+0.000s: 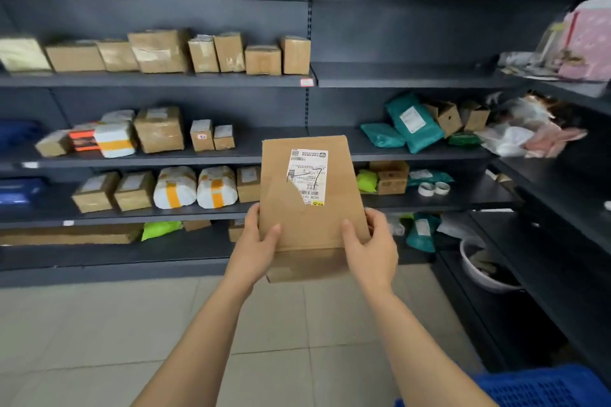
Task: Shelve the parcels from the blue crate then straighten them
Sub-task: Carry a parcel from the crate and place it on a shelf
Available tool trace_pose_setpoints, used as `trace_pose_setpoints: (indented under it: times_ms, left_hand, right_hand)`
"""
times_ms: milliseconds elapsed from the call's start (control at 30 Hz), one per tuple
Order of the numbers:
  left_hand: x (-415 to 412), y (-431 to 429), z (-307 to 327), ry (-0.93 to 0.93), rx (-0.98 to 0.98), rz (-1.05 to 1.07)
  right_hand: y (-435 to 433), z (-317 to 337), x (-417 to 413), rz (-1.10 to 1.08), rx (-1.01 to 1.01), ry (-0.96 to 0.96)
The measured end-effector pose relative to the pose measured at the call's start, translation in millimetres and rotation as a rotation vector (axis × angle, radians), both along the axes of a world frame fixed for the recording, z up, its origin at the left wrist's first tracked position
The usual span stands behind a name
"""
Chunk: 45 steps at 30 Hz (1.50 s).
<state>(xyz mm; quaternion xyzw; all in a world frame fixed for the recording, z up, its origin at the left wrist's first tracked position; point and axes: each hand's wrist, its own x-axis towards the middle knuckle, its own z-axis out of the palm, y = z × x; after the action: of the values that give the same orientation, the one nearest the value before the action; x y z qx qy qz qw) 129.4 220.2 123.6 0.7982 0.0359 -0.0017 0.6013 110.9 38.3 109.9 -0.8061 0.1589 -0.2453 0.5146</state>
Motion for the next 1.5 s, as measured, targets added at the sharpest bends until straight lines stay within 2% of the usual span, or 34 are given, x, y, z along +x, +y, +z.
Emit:
trace_pose_setpoints:
  times_ms: [200, 433, 633, 867, 1000, 1200, 1400, 1500]
  left_hand:
    - [98.9, 50.3, 9.7, -0.006, 0.022, 0.021]
    - [229.0, 102.4, 4.7, -0.001, 0.005, -0.039]
    - [335.1, 130.9, 1.5, 0.038, 0.003, -0.069]
    - [446.7, 140.0, -8.6, 0.09, 0.017, -0.129]
    - [517.0, 137.3, -19.9, 0.089, 0.054, -0.185]
    - [611.1, 131.6, -45.0, 0.142, 0.152, -0.162]
    - [673.1, 135.7, -66.0, 0.181, 0.275, -0.153]
    - [693.6, 138.0, -77.0, 0.167, 0.4, -0.16]
  right_hand:
    - [46.9, 10.3, 102.7, 0.076, -0.064, -0.012]
    - [101.6, 9.3, 234.0, 0.053, -0.057, -0.006]
    - [128.3, 11.7, 335.3, 0.047, -0.091, 0.077]
    - [132.3, -11.6, 455.2, 0.146, -0.085, 0.163]
    - [126.1, -22.3, 528.9, 0.186, -0.146, 0.197]
    - [116.1, -43.3, 621.1, 0.273, -0.193, 0.298]
    - [116.5, -65.3, 678.2, 0.376, -0.173, 0.399]
    - [117.5, -73.0, 693.7, 0.416, -0.197, 0.442]
